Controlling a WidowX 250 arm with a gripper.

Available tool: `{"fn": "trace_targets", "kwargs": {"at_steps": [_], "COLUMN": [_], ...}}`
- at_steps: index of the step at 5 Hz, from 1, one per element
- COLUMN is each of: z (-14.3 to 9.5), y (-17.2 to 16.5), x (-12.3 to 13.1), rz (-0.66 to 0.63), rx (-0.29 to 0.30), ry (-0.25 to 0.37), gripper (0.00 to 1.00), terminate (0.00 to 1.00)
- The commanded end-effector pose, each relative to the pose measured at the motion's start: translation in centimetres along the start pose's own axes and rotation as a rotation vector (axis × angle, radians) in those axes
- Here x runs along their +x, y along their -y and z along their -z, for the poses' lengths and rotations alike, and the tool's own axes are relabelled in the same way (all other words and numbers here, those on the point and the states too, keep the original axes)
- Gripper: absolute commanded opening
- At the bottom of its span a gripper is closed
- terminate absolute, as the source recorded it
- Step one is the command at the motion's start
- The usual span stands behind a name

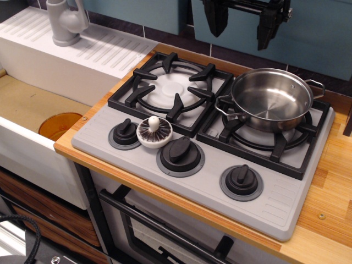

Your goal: Put pot or pan on stove and put mushroom in pot or pan

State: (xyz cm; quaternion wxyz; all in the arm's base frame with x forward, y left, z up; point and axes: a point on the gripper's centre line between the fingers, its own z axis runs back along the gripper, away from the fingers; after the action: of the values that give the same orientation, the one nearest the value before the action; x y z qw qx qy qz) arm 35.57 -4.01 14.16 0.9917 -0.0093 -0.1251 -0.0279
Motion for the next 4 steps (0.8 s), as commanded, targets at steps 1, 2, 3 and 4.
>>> {"fn": "trace_targets", "kwargs": {"at_steps": [1,2,3,4], "z": [0.0,1.3,3.1,4.4], "y": [0.0,0.4,0.8,0.4], "x": [0.0,0.0,0.5,1.1], "rz": [0.0,-0.003,-0.001,0.014], "rx": [0.0,-0.007,-0.03,-0.053], "ry": [0.0,0.041,0.077,0.104], "gripper": [1.0,1.0,1.0,1.0], "terminate": [0.0,0.0,0.0,0.0]}}
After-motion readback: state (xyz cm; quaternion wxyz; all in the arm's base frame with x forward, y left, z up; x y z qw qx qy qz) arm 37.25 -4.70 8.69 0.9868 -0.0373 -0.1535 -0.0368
